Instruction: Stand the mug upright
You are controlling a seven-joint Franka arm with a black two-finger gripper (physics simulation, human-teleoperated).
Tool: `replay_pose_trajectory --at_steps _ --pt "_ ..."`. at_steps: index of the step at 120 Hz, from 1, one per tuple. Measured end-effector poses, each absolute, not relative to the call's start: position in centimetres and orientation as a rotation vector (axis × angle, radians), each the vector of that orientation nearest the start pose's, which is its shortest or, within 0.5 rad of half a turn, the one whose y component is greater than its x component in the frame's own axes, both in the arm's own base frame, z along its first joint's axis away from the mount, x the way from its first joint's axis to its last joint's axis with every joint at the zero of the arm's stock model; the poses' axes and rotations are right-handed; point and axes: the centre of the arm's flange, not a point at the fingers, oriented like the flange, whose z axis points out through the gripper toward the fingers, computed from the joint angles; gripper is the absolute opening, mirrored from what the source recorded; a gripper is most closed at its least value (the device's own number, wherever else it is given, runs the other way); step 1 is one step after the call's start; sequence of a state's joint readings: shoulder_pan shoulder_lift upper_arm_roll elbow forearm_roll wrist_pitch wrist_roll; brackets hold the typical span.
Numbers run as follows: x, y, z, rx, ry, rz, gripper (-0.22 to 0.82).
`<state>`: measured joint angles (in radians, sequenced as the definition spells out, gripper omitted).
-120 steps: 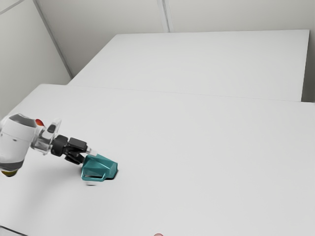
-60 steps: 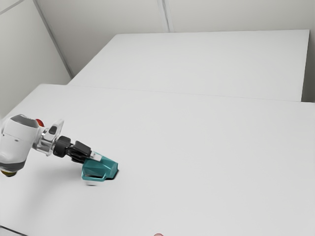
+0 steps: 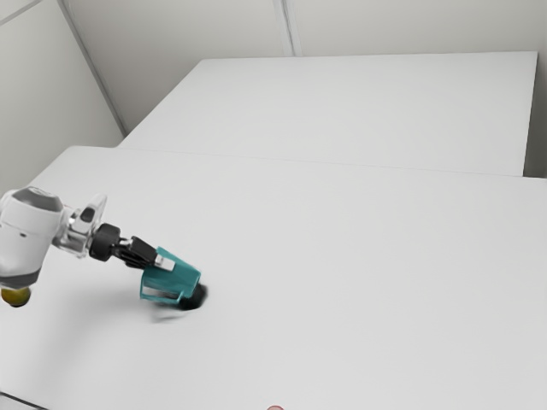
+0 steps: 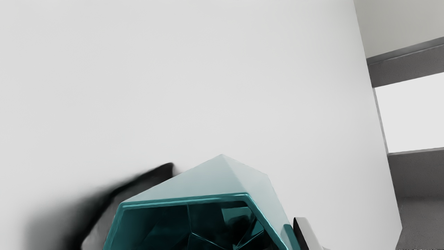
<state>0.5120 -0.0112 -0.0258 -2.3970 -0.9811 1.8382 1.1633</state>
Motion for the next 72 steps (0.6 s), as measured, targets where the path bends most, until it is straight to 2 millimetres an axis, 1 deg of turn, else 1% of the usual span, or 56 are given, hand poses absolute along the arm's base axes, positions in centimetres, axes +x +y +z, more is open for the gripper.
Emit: replay_pose_trajectory --at_steps 11,23,42,62,72 --pt "42.9 14.7 33.5 2.211 -0.181 0.351 -0.16" --pt "43.4 14.0 35.8 2.269 -0.264 0.332 -0.17" --pt "45.5 12.4 39.5 2.407 -0.436 0.239 -0.17" --pt "46.8 11.2 41.4 2.554 -0.528 0.104 -0.17" --pt "47.7 9.9 42.6 2.633 -0.580 0.042 -0.17"
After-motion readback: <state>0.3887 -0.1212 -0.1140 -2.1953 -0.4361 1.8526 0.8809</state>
